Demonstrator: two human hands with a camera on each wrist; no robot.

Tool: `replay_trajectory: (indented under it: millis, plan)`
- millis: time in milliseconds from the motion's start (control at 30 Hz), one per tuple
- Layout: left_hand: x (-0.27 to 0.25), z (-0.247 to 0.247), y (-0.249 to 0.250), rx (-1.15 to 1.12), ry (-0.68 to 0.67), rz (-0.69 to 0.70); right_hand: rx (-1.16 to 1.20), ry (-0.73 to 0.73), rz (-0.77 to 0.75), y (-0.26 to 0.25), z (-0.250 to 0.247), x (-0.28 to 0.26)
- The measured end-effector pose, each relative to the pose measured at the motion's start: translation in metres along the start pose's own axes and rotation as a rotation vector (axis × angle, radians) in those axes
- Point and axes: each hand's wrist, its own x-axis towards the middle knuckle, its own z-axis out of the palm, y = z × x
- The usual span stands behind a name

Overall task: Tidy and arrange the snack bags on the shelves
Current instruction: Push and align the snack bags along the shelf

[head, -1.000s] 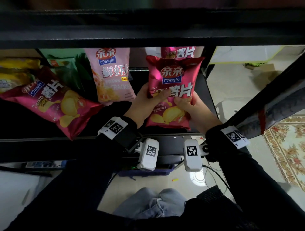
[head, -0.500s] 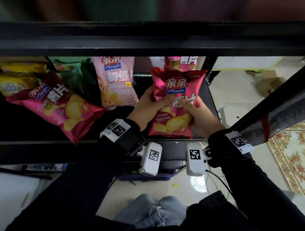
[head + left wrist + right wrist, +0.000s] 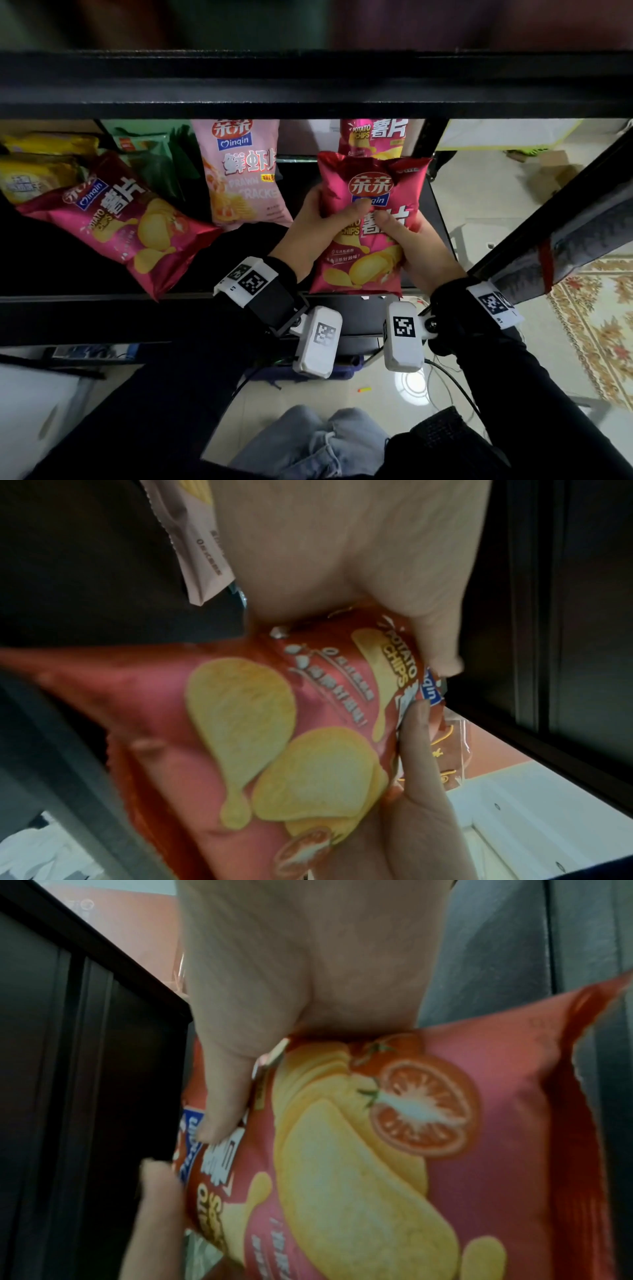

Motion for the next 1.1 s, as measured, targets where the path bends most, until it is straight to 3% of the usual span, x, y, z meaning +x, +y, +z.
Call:
replay_trajectory:
  millis: [233, 433, 633, 900, 1000, 1100]
  plan:
    - [0.000, -0.001, 0.005, -0.015, 0.036, 0.089, 0.011, -0.045, -0.002, -0.006, 0.003, 0.000]
    - [-0.002, 0.005, 0.009, -0.030, -0.014, 0.037, 0.003, -0.007, -0.067, -0.016, 0.002, 0.004]
    - [-0.001, 0.006, 0.014, -0.066, 0.055, 0.100, 0.020, -0.038, -0.063, -0.019, 0.006, 0.003]
    - [-0.001, 0.002, 0.028, -0.097, -0.034, -0.004, 0.076, 0.079, -0.104, -0.028, 0.010, 0.006]
    - [0.000, 0.002, 0.034, -0.174, -0.024, 0.056, 0.101, 0.026, -0.126, -0.030, 0.011, 0.007]
    - [0.001, 0.002, 0.040, -0.247, 0.027, 0.078, -0.056, -0.106, -0.097, -0.038, 0.009, 0.006]
